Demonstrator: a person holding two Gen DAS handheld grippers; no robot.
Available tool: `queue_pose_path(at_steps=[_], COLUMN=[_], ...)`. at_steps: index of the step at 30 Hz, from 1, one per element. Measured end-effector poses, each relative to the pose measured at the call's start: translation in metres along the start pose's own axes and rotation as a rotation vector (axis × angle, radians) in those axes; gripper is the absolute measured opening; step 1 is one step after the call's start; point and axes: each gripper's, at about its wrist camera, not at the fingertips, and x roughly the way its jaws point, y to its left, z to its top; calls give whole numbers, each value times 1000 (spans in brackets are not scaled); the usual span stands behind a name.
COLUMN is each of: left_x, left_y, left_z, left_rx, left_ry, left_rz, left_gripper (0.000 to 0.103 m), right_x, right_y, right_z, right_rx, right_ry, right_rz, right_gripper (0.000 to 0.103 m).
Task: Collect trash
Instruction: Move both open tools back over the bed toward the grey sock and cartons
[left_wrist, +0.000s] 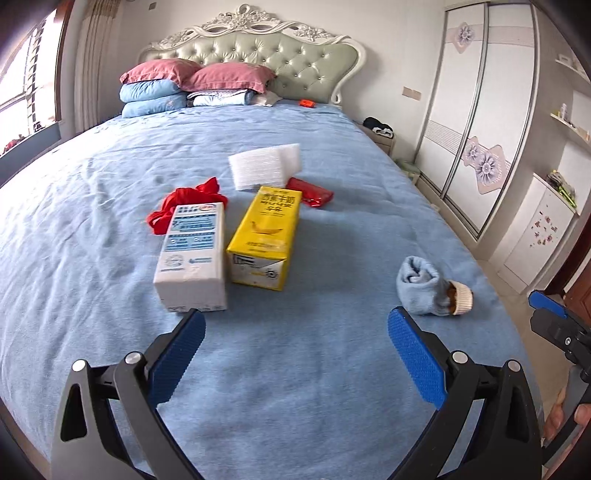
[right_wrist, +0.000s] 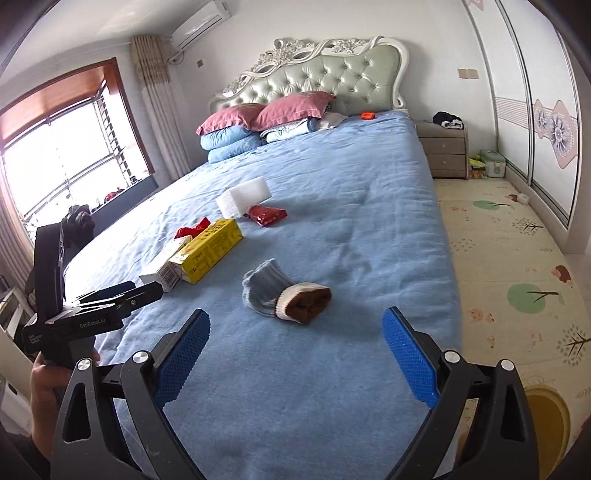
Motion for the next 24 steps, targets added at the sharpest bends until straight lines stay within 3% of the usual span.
queue_pose_path(at_steps=[8,19,21,24], left_x=[7,24,29,34], left_y=[30,63,67,70], left_z=[-3,9,9,10], left_rx=[-35,-81,-81,-84], left_ry=[12,34,41,45], left_rz=[3,56,58,69], left_gripper=[99,99,99,99], right_x=[39,106,113,126], right_y=[28,30,27,28], right_z=[9,29,30,27], right_rx=[-54,-45,-32,-46], right_ry=[56,183,201,246], right_rz=[10,-76,-86,-117], right_gripper=[91,90,88,75])
